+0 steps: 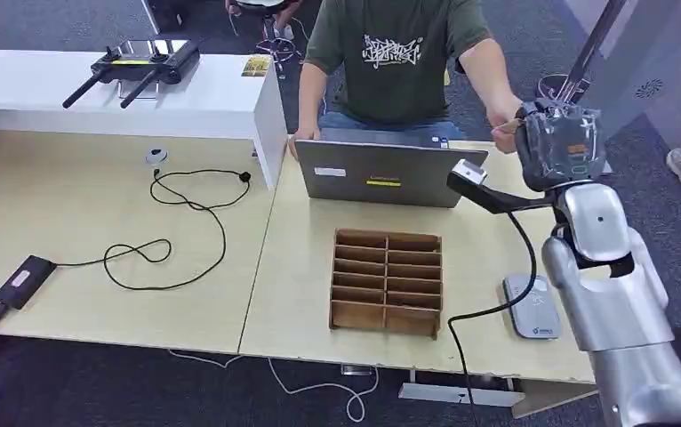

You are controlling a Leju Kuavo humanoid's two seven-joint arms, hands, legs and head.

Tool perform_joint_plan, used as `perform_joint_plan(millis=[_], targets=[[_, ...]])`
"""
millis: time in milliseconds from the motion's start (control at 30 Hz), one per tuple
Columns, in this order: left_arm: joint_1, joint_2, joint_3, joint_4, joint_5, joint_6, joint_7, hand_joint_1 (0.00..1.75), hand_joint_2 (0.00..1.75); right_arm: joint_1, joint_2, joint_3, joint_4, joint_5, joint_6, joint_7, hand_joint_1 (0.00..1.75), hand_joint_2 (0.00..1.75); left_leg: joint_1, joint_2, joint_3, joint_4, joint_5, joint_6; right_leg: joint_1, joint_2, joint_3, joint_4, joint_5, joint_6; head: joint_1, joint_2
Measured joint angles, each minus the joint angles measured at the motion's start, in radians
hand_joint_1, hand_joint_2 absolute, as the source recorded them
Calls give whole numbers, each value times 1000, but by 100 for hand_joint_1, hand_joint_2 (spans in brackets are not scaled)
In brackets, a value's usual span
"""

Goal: Pass the card to the sensor for recognition and then transmit it.

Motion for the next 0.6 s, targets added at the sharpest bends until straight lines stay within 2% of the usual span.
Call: perform_joint_plan(millis=[200,267,400,500,600], targets=[[0,0,0,0,0,0,0,0,0,20,0,-2,-9,-3,4,6,175,175,0,0,0,0,0,0,0,0,0,0,0,0,0,0],[0,0,0,0,1,0,0,0,0,26,0,-7,-11,-62,31,-7,175,175,0,0,0,0,0,0,0,0,0,0,0,0,0,0],[1,0,0,0,6,0,-2,0,0,57,8,-61,-28,-346,132,-50,175,175,0,0,0,0,0,0,0,-1,0,0,0,0,0,0],[1,2,0,1,10,0,-2,0,0,69,16,-119,-32,-590,235,-67,175,175,0,0,0,0,0,0,0,-1,0,0,0,0,0,0],[1,3,0,3,17,0,-2,0,0,68,17,-166,-24,-744,291,-79,175,175,0,0,0,0,0,0,0,-1,0,0,0,0,0,0]])
